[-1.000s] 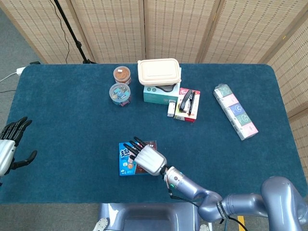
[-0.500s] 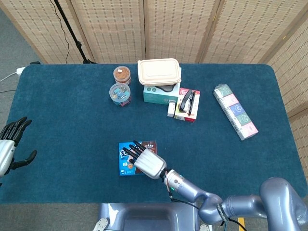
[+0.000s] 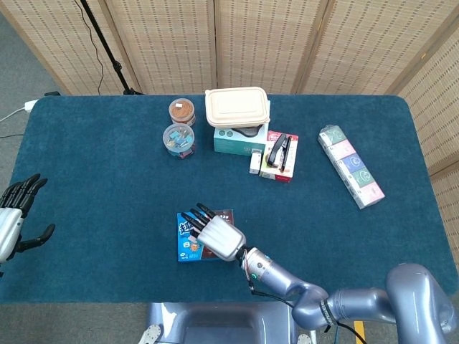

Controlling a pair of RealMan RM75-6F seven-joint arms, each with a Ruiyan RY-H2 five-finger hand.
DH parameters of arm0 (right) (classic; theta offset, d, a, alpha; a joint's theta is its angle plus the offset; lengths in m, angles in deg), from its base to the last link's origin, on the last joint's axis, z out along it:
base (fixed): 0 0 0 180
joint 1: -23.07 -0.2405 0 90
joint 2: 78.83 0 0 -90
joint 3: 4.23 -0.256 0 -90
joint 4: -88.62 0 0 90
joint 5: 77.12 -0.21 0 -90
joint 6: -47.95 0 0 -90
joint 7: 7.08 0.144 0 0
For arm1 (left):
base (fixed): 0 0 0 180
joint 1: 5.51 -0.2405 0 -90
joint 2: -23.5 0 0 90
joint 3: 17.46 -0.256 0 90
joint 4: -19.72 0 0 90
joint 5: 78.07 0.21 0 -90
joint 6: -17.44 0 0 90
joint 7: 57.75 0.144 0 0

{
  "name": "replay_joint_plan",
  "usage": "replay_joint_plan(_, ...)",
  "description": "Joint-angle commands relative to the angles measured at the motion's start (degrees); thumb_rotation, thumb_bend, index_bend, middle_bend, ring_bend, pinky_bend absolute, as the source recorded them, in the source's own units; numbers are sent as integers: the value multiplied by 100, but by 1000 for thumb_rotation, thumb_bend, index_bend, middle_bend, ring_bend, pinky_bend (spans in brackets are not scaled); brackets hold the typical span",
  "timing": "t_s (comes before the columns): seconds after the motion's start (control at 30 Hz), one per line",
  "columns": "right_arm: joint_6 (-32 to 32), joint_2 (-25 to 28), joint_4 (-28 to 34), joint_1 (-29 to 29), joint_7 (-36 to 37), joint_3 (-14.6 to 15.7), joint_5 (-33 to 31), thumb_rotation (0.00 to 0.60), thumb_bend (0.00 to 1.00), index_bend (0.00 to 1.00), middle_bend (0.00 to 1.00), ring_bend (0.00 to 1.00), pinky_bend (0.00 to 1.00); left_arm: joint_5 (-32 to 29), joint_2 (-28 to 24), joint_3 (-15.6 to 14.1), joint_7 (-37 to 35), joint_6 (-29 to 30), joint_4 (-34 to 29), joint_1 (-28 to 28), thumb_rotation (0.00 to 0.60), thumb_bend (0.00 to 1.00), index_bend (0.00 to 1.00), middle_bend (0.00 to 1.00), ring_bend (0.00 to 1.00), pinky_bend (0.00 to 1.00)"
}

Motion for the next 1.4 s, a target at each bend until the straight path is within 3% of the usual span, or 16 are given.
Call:
replay_joint_plan(0.03,10,-34,15,-13,-18,6,-1,600,838,339,0,0,0,7,-1,3,0,6,-2,-5,600,330,0,0,0,0)
replay_joint_plan(1.4,37,-368,-249,12,-118,210,134,600,839,344,0,0,0,73,-27,18,-133,10,29,-58,600,330,0,0,0,0)
